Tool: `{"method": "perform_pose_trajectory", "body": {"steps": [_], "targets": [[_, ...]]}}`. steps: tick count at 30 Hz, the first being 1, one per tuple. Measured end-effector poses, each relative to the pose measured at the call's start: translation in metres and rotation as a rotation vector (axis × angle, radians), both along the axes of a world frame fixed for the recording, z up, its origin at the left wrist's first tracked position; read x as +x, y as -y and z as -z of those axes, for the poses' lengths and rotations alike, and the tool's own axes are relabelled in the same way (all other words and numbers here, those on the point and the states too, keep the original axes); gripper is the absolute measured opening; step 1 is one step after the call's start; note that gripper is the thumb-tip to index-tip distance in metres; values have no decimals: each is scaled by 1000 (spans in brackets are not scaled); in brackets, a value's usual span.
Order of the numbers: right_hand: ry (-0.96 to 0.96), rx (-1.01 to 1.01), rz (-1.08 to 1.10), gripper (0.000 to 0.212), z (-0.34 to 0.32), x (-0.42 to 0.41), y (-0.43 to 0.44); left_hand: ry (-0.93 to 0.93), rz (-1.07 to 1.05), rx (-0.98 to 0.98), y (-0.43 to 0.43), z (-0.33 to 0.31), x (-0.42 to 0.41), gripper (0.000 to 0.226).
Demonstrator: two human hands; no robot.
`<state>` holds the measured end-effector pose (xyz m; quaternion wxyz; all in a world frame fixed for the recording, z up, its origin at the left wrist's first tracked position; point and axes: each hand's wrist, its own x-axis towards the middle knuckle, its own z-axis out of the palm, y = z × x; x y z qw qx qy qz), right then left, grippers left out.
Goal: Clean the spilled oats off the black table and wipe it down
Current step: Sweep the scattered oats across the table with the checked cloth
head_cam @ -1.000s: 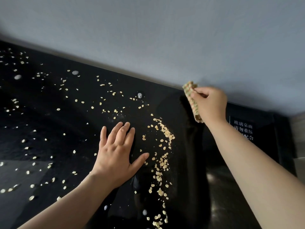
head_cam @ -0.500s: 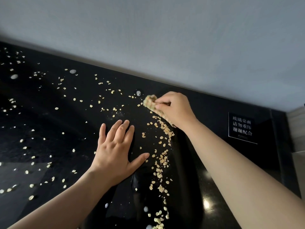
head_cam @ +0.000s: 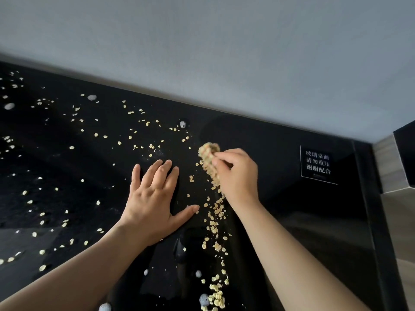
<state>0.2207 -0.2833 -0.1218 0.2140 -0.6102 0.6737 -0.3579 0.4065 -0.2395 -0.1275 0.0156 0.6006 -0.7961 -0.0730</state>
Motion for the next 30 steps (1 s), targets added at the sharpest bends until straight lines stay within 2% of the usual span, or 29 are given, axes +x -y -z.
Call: {"method": "perform_pose_trajectory", "body": {"steps": [2, 6, 11, 15, 19, 24, 30], "targets": [[40, -6, -24, 16, -8, 2, -1, 9, 24, 9, 1, -2, 2, 101], [44, -99, 170, 14, -25, -27, 7, 6, 49, 26, 1, -5, 7, 105], [-51, -6, 263, 17, -5, -40, -9, -71, 33, 29, -7, -10, 9, 104], [-7, -35, 176, 18, 1, -3, -34, -180, 96, 30, -36, -14, 19, 92], [8, -15, 91, 17, -2, 21, -63, -183, 161, 46, -71, -18, 33, 82], [48, -48, 228, 16, -18, -3, -75, -170, 177, 55, -90, -18, 39, 76], [-33, -6, 388, 17, -5, -23, -90, -138, 173, 71, -93, -9, 49, 80]]}}
